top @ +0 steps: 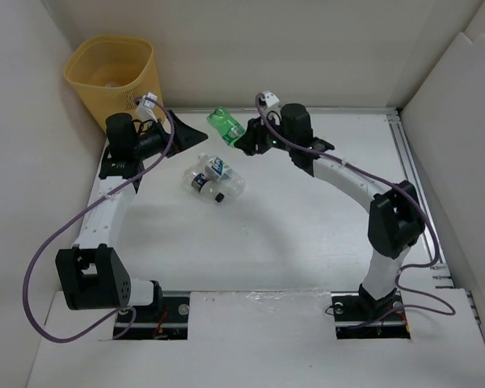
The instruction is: Put the plastic bottles in the bin
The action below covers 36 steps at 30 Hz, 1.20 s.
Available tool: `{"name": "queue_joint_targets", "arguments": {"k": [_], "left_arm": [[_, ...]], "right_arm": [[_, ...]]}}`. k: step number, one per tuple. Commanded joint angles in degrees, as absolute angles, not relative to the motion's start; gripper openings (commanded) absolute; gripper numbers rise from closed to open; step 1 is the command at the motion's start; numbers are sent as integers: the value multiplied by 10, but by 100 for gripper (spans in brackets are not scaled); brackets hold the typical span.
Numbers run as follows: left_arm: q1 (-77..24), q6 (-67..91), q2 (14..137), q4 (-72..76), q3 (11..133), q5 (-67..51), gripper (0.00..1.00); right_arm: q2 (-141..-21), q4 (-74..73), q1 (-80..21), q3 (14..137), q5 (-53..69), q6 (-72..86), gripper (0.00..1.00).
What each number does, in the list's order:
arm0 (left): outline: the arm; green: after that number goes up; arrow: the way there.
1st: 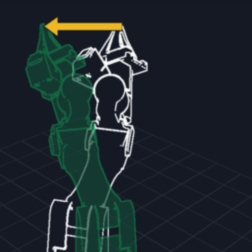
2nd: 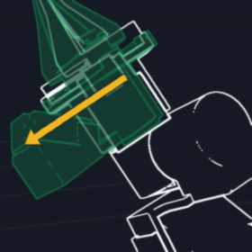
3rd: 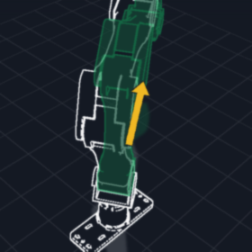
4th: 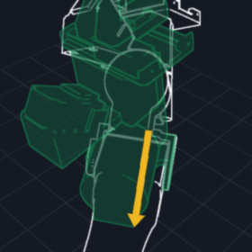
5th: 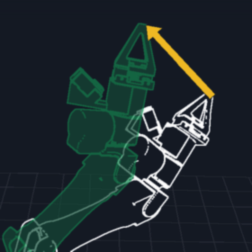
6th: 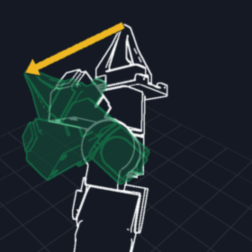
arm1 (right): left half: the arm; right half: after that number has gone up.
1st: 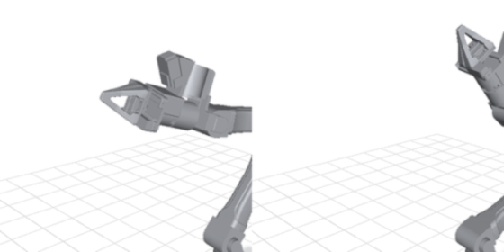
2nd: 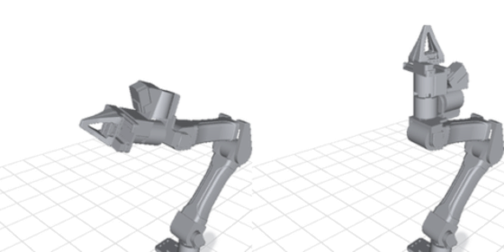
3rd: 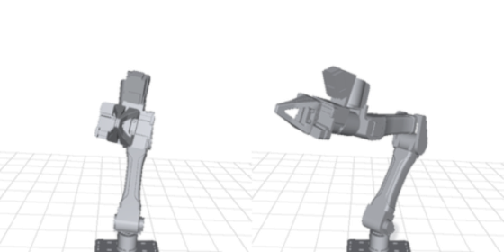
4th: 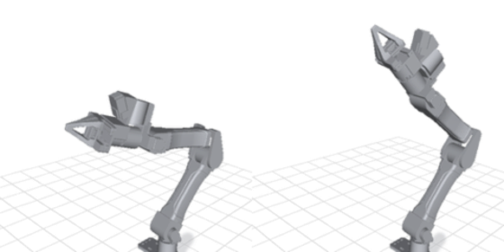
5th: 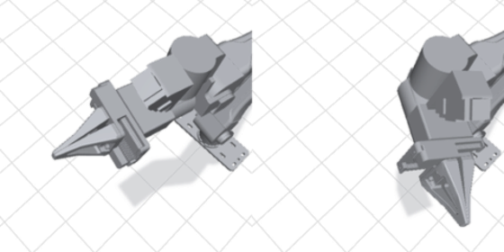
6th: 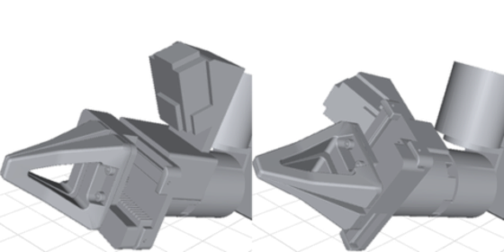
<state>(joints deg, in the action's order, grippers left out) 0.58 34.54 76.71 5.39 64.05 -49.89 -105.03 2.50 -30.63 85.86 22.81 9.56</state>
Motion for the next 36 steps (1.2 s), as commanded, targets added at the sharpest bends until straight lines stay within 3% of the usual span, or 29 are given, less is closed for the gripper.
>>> {"name": "queue_joint_targets", "arguments": {"k": [1, 11, 12, 14, 15, 17, 18, 19, 21, 24, 28, 34, 36], "left_arm": [[7, 358, 756, 112, 632, -540, 100], [7, 363, 756, 131, 621, -534, 100], [7, 363, 761, 131, 621, -534, 95], [7, 363, 761, 136, 621, -549, 75], [7, 370, 761, 136, 621, -549, 55], [7, 370, 761, 136, 627, -549, 5], [7, 370, 761, 141, 628, -549, 1], [7, 377, 761, 142, 628, -549, 1], [7, 392, 756, 169, 633, -534, 0], [7, 398, 749, 169, 663, -486, 0], [39, 403, 774, 103, 810, -361, 0], [87, 448, 904, 95, 1017, -235, 0], [99, 448, 982, 64, 1136, -193, 0]], "right_arm": [[-1040, 97, -359, 863, 273, 145, 0], [-1034, 178, -422, 893, 309, 200, 0], [-1034, 178, -427, 893, 309, 200, 0], [-1029, 178, -427, 898, 304, 200, 0], [-1029, 178, -427, 898, 304, 200, 1], [-1029, 172, -427, 904, 304, 200, 13], [-1029, 172, -422, 904, 299, 200, 52], [-1029, 167, -415, 904, 299, 200, 65], [-1029, 158, -404, 888, 299, 200, 77], [-992, 151, -375, 836, 285, 194, 78], [-934, 146, -348, 753, 254, 178, 78], [-882, 140, -336, 649, 229, 154, 78], [-870, 140, -342, 628, 218, 141, 78]]}}
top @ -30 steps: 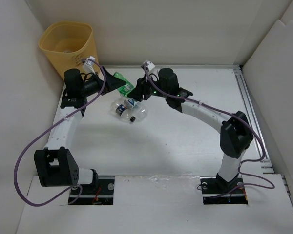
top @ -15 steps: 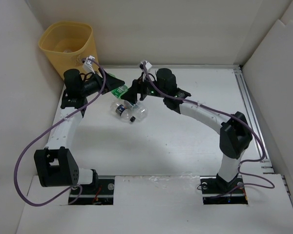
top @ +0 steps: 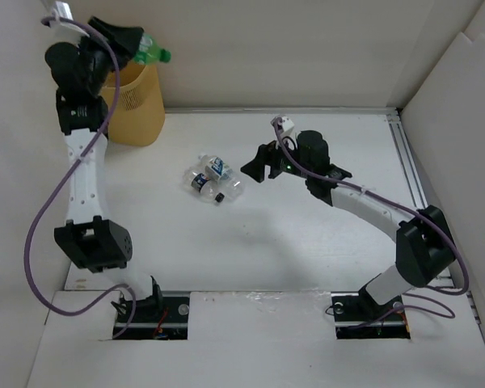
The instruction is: Put the plastic bottles in the bin
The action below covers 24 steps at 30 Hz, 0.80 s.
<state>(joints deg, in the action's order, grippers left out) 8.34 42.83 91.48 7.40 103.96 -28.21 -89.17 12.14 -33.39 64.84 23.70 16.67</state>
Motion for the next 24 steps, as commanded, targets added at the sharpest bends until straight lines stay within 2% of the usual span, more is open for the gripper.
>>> {"name": "queue_joint_targets", "arguments": {"k": [1, 3, 7, 8, 9, 10, 12, 13, 14, 19, 24], "left_arm": [[106, 443, 1007, 50, 1174, -169, 0], [113, 429, 1065, 36, 1252, -100, 0], [148, 407, 1124, 33, 1298, 1, 0], [155, 407, 1131, 39, 1298, 11, 6], [165, 414, 1136, 45, 1291, 11, 14], [177, 423, 1142, 67, 1272, 3, 34], [204, 438, 1161, 90, 1265, -31, 62], [209, 438, 1172, 84, 1281, -54, 85], [209, 432, 1192, 83, 1290, -67, 100], [209, 419, 1205, 84, 1331, -128, 100], [209, 413, 1156, 40, 1358, -163, 100]], "right_arm": [[-865, 140, -342, 608, 218, 141, 78], [-851, 140, -347, 595, 218, 134, 78], [-831, 140, -369, 574, 218, 121, 78], [-819, 140, -376, 565, 218, 121, 78], [-812, 140, -376, 560, 218, 121, 78], [-805, 140, -387, 555, 200, 116, 78], [-791, 140, -411, 535, 178, 108, 78], [-783, 140, -418, 530, 167, 108, 78], [-783, 132, -424, 530, 150, 102, 78], [-790, 70, -453, 545, 83, 59, 78], [-835, 0, -473, 586, -28, 12, 84]]}}
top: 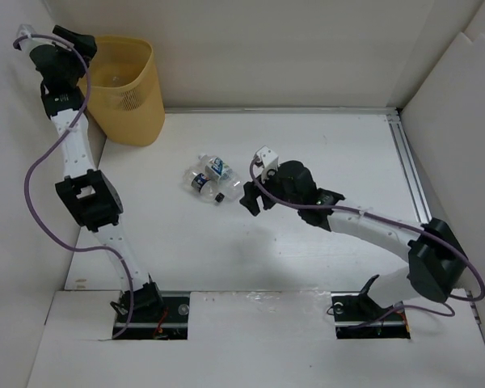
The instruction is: Put the plastic bottles in the bin
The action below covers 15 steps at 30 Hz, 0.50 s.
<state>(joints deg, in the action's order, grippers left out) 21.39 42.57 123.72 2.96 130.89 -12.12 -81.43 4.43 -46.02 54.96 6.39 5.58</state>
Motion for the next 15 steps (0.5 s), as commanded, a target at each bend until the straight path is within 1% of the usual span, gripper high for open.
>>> {"name": "queue_joint_targets", "arguments": {"k": [1, 2, 6, 7, 8, 9, 10, 11, 13, 14, 15], "left_arm": [[209, 413, 1141, 28, 1351, -173, 100], [209, 413, 1123, 19, 1340, -182, 100], [200, 406, 995, 11, 1185, -217, 100], [195, 401, 937, 26, 1096, -238, 100], [179, 401, 906, 39, 1008, -244, 100], [171, 401, 876, 40, 1007, -244, 100], [164, 401, 846, 61, 920, -255, 100], [156, 410, 790, 68, 882, -260, 100], [156, 424, 740, 74, 816, -289, 100], [156, 433, 688, 85, 748, -314, 100], [156, 439, 661, 96, 713, -324, 100]], "right_arm": [[-847, -12, -473, 602, -33, 12, 84], [-875, -12, -473, 611, -33, 5, 84], [-949, -18, -468, 669, -18, 0, 84], [-963, -18, -468, 684, -18, 0, 84], [-991, -23, -468, 718, -18, 0, 84], [-1004, -23, -461, 735, -18, -8, 84], [-1016, -30, -461, 753, -5, -8, 84], [-1028, -30, -454, 786, -5, -15, 84], [-1068, -48, -448, 827, 1, -15, 84], [-1096, -70, -443, 868, 1, -20, 85], [-1096, -80, -443, 887, 1, -20, 85]]}}
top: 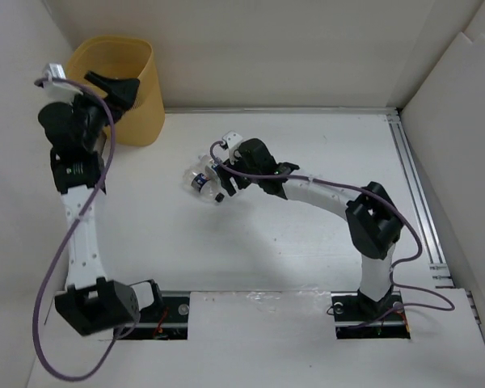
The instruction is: Put the plastic bottles in the bin
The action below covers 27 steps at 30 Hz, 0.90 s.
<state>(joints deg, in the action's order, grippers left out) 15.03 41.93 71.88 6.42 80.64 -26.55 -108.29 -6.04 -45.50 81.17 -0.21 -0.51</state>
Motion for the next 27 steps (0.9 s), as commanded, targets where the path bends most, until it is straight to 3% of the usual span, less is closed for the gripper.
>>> {"name": "queue_joint_targets", "arguments": {"k": [1, 10, 18, 26, 27], "left_arm": [[145, 439, 634, 105, 680, -330, 100], [127, 350, 448, 41, 497, -357, 100], [127, 333, 438, 24, 462, -370, 100], [127, 327, 443, 43, 435, -405, 100], [127, 327, 448, 51, 429, -412, 100]], "right_arm": [[-1122, -88, -437, 903, 1, -26, 85], [-1230, -133, -413, 1000, 18, -36, 85], [-1266, -99, -407, 961, 51, -2, 81], [-1238, -93, -361, 926, 49, 18, 42], [-1227, -93, -350, 919, 44, 24, 27]]}}
